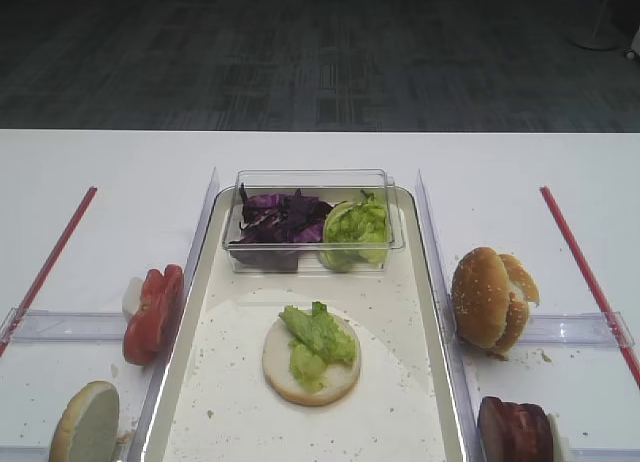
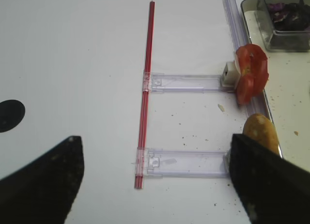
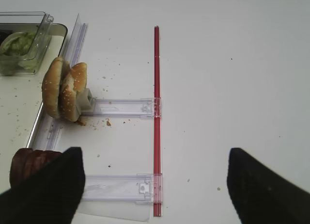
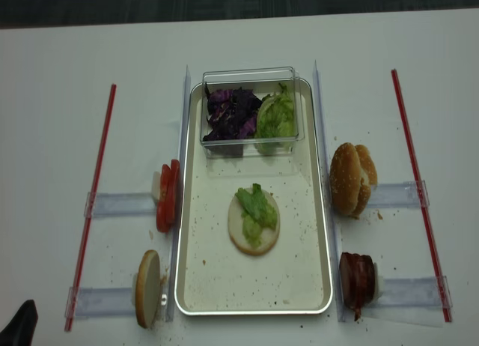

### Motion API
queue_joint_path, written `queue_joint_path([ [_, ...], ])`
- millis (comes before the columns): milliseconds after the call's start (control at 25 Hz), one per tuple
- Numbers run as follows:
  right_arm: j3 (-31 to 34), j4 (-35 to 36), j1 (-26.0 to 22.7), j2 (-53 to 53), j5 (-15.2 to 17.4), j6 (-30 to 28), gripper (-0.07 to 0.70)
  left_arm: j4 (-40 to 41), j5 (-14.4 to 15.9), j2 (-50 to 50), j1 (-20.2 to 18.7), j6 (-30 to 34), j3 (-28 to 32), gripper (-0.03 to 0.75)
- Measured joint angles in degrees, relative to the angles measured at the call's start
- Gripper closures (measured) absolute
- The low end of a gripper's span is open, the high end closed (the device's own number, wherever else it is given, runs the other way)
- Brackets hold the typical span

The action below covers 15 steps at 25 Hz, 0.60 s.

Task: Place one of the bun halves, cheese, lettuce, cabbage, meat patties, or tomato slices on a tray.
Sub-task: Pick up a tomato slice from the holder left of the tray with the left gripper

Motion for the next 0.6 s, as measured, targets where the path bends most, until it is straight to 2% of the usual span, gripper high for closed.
queue_joint_path([
  [600,0.0,0.0,0.0,0.0,0.0,0.0,0.016,-0.31,0.0,0.0,0.0,-0.1,0.0,0.15],
])
